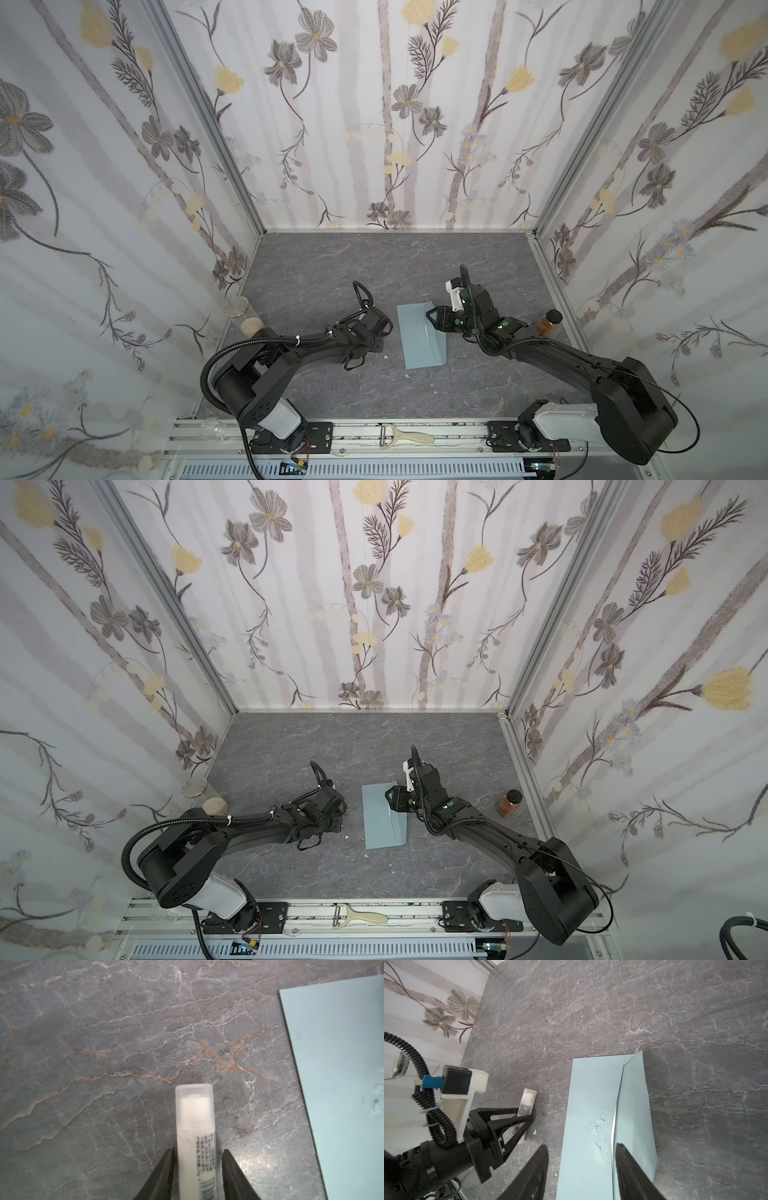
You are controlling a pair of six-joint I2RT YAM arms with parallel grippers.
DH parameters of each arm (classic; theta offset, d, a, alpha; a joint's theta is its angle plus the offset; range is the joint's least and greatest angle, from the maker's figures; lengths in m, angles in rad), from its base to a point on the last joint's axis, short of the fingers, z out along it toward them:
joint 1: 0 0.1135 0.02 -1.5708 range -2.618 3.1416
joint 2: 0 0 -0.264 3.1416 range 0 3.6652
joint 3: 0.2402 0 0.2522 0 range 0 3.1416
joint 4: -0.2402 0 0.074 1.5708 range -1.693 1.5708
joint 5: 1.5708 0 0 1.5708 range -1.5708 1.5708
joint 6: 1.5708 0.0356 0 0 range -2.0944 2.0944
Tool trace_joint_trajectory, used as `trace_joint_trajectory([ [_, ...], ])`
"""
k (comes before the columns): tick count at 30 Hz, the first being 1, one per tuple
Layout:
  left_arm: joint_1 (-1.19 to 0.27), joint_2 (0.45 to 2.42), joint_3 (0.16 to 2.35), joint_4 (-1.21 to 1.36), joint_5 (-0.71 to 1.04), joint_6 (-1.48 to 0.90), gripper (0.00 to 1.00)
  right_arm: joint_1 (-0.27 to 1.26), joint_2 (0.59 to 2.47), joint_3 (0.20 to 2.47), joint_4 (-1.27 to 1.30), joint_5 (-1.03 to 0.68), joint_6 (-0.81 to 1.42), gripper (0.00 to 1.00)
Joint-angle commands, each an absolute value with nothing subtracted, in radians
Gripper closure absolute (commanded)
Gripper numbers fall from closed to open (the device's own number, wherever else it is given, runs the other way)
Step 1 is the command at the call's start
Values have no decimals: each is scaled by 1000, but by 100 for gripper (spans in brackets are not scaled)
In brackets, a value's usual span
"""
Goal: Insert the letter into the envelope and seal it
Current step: 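Grasp the white glue stick with the left gripper while right gripper hovers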
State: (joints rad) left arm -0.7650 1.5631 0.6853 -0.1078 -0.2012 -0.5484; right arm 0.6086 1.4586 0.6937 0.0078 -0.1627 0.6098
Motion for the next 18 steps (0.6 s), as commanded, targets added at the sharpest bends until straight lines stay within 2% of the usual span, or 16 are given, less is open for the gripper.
trace_joint_trajectory([
  [1,-766,1594,693,-190,-184,-536,66,609,1447,692,42,-167,617,46],
  [6,-765,1597,693,-201,-174,-531,98,609,1433,690,32,-153,616,46],
  [7,-765,1593,693,-202,-172,-531,100,609,1432,690,34,-150,617,46],
  [18,-770,1373,752,-187,-68,-479,100,606,1411,728,22,-150,570,46],
])
